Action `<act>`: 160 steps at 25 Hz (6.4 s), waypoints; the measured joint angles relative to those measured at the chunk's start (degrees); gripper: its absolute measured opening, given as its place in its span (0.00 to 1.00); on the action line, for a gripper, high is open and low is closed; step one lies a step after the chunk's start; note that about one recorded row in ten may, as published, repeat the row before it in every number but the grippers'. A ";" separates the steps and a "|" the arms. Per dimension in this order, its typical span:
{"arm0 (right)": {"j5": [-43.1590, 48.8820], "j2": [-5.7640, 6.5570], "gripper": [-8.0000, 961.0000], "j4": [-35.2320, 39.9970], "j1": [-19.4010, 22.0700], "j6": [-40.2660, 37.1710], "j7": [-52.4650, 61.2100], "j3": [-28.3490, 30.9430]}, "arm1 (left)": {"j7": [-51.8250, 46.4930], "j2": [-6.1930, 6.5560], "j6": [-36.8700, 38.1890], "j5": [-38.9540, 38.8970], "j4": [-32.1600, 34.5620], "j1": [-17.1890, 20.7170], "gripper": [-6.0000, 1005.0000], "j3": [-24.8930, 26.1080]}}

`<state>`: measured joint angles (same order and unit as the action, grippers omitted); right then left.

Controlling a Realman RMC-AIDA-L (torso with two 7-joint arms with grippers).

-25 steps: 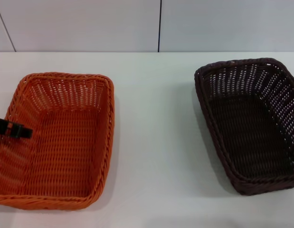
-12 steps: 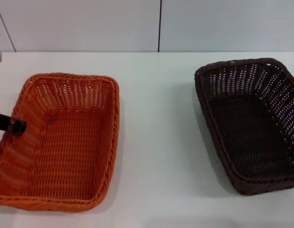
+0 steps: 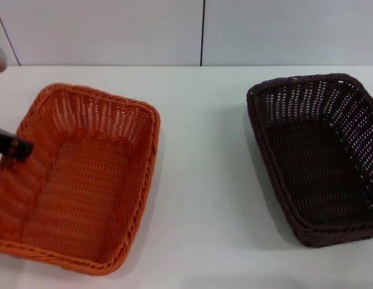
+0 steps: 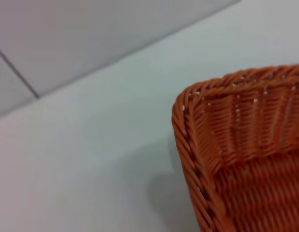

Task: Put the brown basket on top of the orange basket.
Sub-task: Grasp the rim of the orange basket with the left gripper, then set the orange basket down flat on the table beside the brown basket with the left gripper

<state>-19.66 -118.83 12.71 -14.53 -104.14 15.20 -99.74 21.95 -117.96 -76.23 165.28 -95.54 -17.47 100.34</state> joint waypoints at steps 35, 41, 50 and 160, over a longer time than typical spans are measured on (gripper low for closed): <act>-0.30 0.01 0.86 -0.08 3.21 -4.36 0.00 0.69 | 16.82 -0.13 -10.95 -16.44 -17.61 -6.55 0.18 -2.05; -0.30 0.01 0.86 -0.15 3.52 -4.43 0.00 0.69 | 18.15 -0.21 -11.06 -17.22 -17.09 -7.56 0.17 -2.84; 0.11 0.01 0.86 -0.22 3.76 -5.13 -0.29 0.70 | 20.27 -0.16 -10.09 -19.16 -13.79 -8.02 0.17 -3.06; -0.28 0.01 0.86 -1.90 2.55 -4.91 -0.52 0.70 | 31.66 0.03 17.39 -38.18 -8.49 -6.83 0.78 5.45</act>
<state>-19.94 -118.82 10.81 -11.98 -109.05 14.68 -99.05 53.61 -117.94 -58.84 127.11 -104.03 -24.30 105.78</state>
